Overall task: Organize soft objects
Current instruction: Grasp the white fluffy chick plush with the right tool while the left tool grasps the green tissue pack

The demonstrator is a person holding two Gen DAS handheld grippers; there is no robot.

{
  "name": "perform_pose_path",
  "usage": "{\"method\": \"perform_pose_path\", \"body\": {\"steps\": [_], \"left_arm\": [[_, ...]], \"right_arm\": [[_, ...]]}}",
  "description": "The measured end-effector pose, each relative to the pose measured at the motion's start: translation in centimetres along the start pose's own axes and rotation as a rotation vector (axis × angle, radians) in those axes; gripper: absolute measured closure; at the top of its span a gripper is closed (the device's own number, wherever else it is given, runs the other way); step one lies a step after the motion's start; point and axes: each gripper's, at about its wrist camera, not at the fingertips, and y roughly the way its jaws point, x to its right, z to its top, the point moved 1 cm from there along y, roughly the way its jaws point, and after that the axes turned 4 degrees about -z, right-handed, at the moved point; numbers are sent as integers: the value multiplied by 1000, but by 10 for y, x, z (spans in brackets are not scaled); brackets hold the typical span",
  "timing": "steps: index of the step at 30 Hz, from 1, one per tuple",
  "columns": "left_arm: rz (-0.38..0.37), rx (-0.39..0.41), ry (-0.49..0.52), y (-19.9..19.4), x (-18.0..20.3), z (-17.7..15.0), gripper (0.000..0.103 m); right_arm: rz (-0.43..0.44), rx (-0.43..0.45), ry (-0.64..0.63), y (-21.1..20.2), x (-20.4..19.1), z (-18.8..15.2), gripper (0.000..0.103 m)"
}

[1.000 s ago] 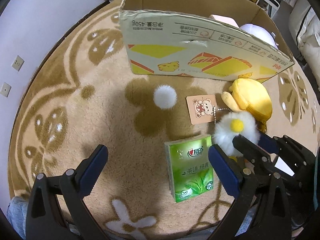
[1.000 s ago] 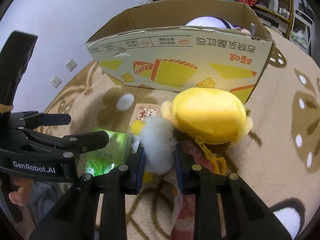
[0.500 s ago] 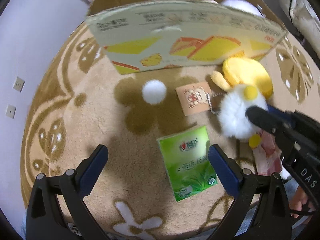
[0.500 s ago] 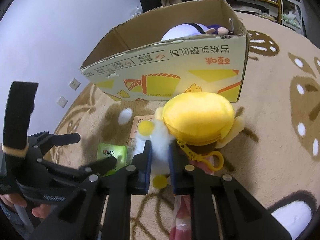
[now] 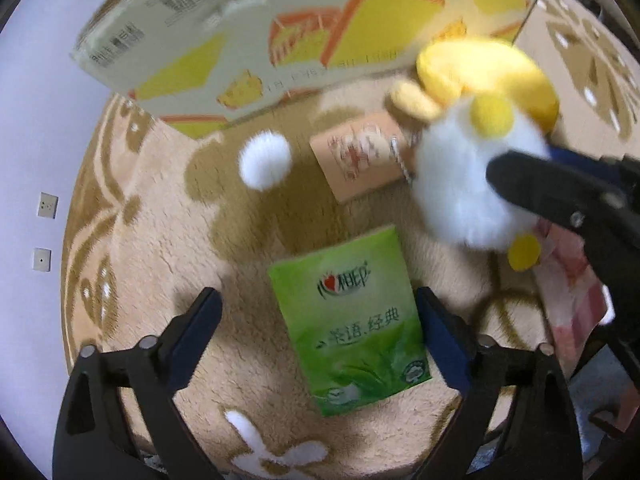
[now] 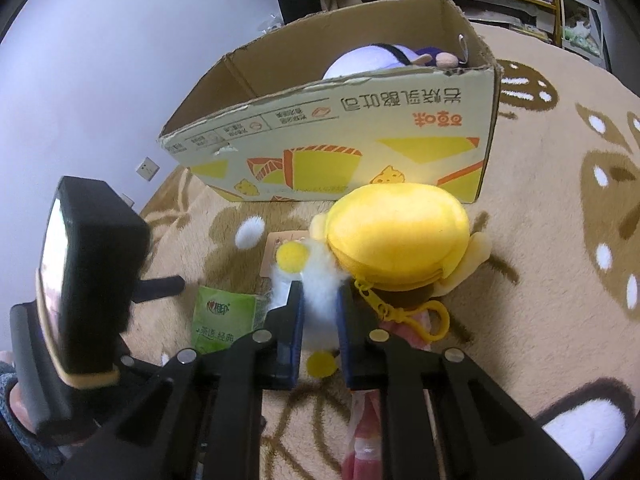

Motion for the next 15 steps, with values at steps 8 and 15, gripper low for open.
{"method": "perform_pose_path", "body": {"steps": [8, 15], "left_arm": [[-51, 20, -29, -11, 4, -3, 50], [-46, 114, -93, -36, -9, -1, 51]], "right_arm": [[-38, -7, -34, 4, -10, -3, 87], [-43, 10, -46, 1, -13, -2, 88]]}}
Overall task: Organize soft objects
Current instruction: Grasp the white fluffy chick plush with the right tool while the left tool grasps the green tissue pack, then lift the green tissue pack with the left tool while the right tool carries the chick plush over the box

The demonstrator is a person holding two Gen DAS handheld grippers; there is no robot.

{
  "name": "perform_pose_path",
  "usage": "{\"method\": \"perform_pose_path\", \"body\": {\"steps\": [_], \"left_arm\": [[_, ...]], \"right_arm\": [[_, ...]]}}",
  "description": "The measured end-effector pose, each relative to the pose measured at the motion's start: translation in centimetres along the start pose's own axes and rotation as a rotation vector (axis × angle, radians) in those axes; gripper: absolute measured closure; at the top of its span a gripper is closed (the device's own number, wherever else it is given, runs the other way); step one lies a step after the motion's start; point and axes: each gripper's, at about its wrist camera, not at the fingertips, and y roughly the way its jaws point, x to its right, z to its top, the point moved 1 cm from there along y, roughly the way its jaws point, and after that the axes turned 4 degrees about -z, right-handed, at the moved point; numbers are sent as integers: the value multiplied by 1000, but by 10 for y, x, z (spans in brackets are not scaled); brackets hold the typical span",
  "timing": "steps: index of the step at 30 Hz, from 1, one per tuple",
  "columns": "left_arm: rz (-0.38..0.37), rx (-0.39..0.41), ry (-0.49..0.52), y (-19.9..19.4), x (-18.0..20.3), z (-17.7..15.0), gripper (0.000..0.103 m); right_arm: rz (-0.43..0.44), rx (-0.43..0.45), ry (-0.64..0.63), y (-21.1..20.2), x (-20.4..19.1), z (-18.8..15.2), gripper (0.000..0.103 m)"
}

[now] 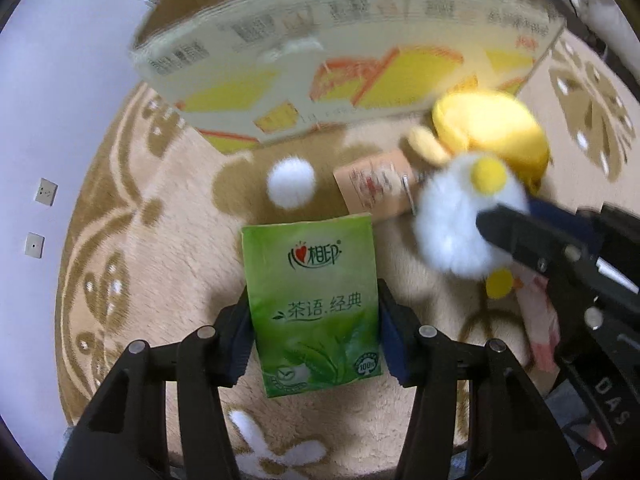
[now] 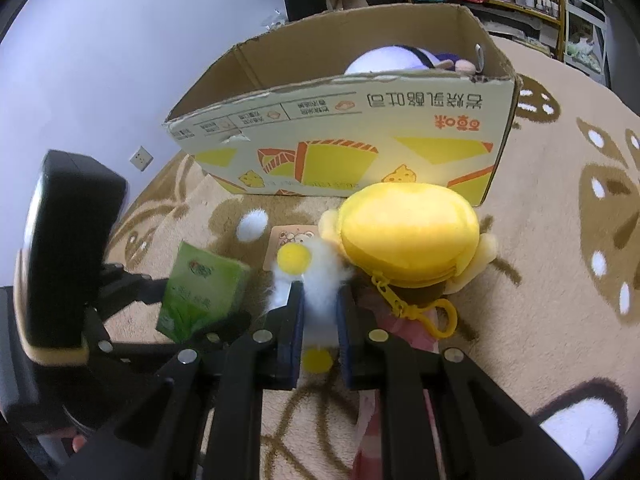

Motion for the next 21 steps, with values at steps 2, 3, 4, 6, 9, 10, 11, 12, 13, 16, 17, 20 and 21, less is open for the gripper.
{"method": "perform_pose_path", "body": {"steps": [2, 3, 4, 6, 9, 10, 11, 12, 13, 16, 17, 20, 21], "left_arm": [[6, 34, -17, -7, -2, 3, 51], [10, 50, -25, -11, -3, 3, 51], [12, 63, -33, -14, -5, 3, 51], [11, 72, -57, -19, -6, 2, 51], [8, 70, -85, -18, -13, 6, 51], [11, 76, -93, -20, -14, 6, 51], [13, 82, -98, -23, -23, 5, 51], [13, 89, -105, -23, -29, 6, 51], [9, 101, -116, -27, -31, 7, 51], [9, 118, -136, -31, -39, 9, 50], [11, 119, -140, -31, -39, 9, 51], [22, 114, -154, -31, -40, 9, 50], [22, 112, -157, -23, -48, 10, 50]], "right_arm": [[6, 11, 6, -4, 1, 1, 91], [6, 18, 10, -6, 2, 1, 92], [6, 25, 14, -7, 3, 2, 93], [13, 38, 19, -10, 4, 3, 94], [43, 68, 4, -15, 0, 5, 100], [47, 70, 3, -16, 0, 5, 101], [44, 75, -3, -16, -2, 6, 102], [44, 76, -8, -17, -3, 6, 102], [46, 75, -9, -15, -3, 6, 102], [51, 72, -9, -14, -3, 6, 102], [49, 70, -9, -13, -3, 6, 102], [42, 50, -6, -9, -2, 6, 101], [38, 43, -5, -8, -1, 6, 100]]}}
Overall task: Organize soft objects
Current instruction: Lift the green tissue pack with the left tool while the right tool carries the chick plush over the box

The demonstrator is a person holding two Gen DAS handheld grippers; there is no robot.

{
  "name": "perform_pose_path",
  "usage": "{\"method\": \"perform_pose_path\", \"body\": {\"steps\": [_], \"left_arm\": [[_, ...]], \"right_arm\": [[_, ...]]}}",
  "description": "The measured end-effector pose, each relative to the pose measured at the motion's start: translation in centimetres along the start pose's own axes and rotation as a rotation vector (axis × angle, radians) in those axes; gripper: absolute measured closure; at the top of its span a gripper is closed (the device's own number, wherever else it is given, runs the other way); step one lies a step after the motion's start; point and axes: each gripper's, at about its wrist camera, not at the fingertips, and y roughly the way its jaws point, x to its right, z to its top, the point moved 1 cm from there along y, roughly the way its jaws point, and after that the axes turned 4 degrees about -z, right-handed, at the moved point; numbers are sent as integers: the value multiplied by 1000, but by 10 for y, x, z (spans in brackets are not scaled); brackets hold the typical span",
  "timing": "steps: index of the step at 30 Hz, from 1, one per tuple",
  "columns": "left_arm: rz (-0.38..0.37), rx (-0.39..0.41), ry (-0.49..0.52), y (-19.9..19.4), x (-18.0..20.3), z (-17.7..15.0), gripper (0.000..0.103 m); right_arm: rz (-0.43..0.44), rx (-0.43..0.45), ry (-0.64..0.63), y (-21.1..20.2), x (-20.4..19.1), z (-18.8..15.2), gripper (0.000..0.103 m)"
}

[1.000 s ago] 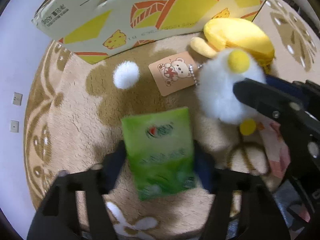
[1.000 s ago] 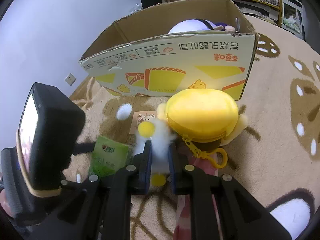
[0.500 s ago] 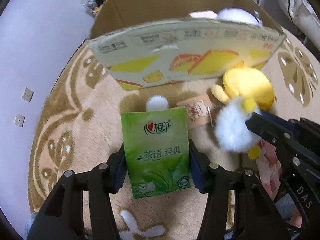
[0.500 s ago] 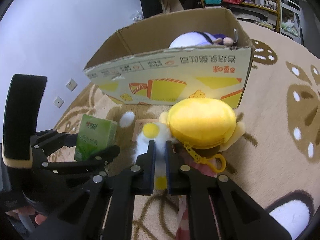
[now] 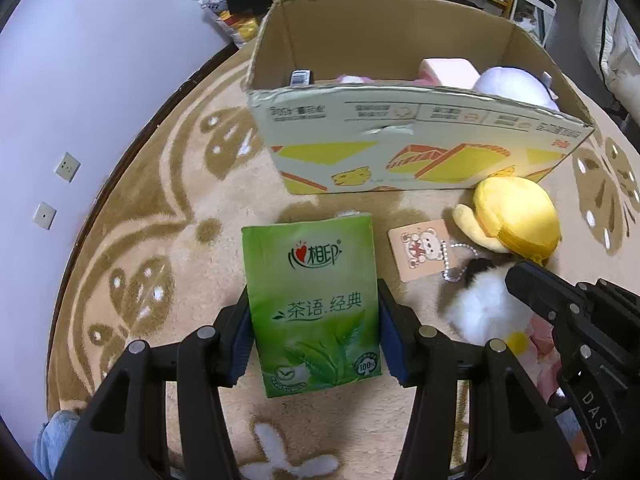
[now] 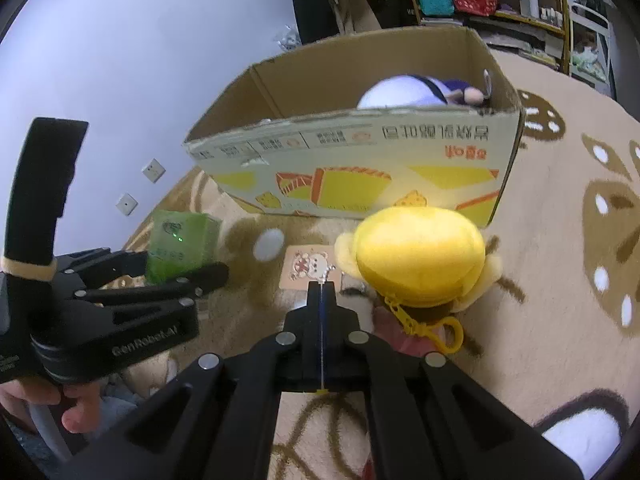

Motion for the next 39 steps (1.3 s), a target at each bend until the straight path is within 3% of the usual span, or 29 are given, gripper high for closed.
{"method": "perform_pose_path", "body": {"steps": [3, 5, 7, 11, 14, 15, 16, 19, 22, 25, 34, 39], "left_arm": [[-2, 2, -8, 0, -1, 0, 50], [-1, 6, -11, 2, -5, 1, 50], [2, 12, -14, 5, -9, 2, 50], [17, 28, -22, 3, -12, 3, 50], [17, 40, -28, 2, -14, 5, 50], [19, 45, -28, 1, -14, 5, 50], [21, 47, -28, 1, -15, 5, 50], [36, 71, -28, -3, -16, 6, 50], [57, 92, -36, -9, -18, 9, 50], [79, 115, -48, -15, -23, 11, 50], [51, 209, -101, -40, -35, 19, 50], [70, 297, -82, -57, -32, 28, 50]], "right_arm": [[-11, -15, 7, 3, 2, -2, 88], [-23, -14, 3, 3, 1, -3, 68], [-17, -22, 4, 4, 1, -5, 60], [-58, -69, -14, 16, 1, -9, 60], [-39, -116, -27, 28, -1, -11, 60], [-39, -113, -50, 30, -4, -11, 61], [-49, -106, -68, 31, -6, -12, 74], [-13, -111, -76, 32, -9, -13, 74], [-38, -87, -95, 27, -13, -11, 74], [-39, -39, -82, 14, -12, -6, 74], [-18, 196, -49, -38, -9, 18, 74], [-19, 315, -41, -57, -10, 35, 74]]}}
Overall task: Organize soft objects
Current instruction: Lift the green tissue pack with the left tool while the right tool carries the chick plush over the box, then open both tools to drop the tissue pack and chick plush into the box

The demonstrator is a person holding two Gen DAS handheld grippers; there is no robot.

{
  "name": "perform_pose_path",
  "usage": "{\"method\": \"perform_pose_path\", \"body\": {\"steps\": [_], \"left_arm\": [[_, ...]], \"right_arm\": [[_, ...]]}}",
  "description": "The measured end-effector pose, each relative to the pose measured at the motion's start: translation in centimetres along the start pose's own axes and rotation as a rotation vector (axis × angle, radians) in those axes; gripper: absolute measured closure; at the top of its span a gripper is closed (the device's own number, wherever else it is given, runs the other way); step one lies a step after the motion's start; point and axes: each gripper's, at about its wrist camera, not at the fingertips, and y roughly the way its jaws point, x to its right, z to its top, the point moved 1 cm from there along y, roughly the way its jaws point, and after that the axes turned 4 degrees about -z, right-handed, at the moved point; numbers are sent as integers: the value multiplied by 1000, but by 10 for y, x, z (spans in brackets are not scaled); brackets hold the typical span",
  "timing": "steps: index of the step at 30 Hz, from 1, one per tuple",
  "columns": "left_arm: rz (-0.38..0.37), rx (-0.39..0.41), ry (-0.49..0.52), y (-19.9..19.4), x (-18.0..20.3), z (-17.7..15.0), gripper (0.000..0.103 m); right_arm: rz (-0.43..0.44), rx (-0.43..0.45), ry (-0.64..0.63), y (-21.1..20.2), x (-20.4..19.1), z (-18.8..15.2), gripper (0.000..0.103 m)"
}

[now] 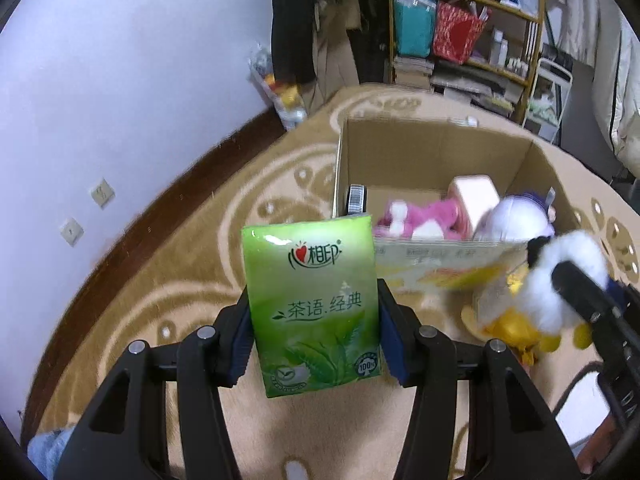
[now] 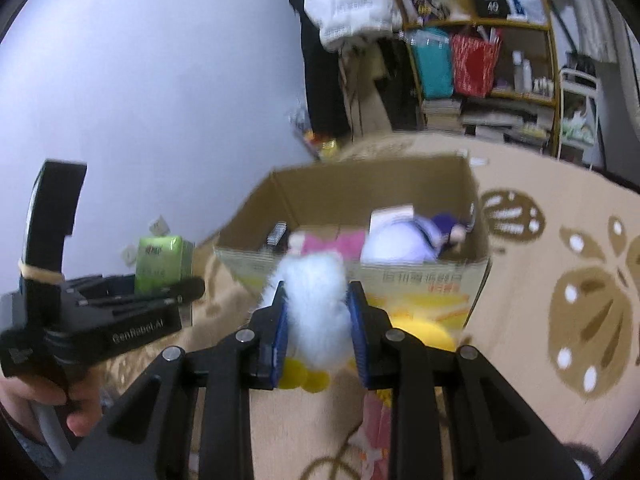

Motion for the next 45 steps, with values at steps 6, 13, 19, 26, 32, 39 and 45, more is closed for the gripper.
{"method": "perform_pose_path", "body": {"steps": [6, 13, 19, 26, 32, 39, 45], "left_arm": [[42, 132, 73, -13, 15, 22, 50], [58, 201, 41, -5, 19, 37, 50], [34, 250, 3, 4, 16, 48, 50], [10, 258, 21, 23, 21, 61, 50], [-11, 245, 33, 32, 27, 62, 50], [-22, 219, 49, 42, 33, 62, 50], [-9, 220, 63, 44, 37, 62, 43]], "right_arm": [[-9, 106, 8, -7, 1, 21, 74], [0, 190, -10, -14, 3, 44, 74], [5, 237, -25, -13, 4, 60, 74], [-6, 237, -46, 5, 6, 65, 74], [-11, 162, -27, 28, 16, 57, 74], [-33, 100, 4, 46, 26, 50, 74], [-40, 97, 7, 47, 28, 50, 72]]}}
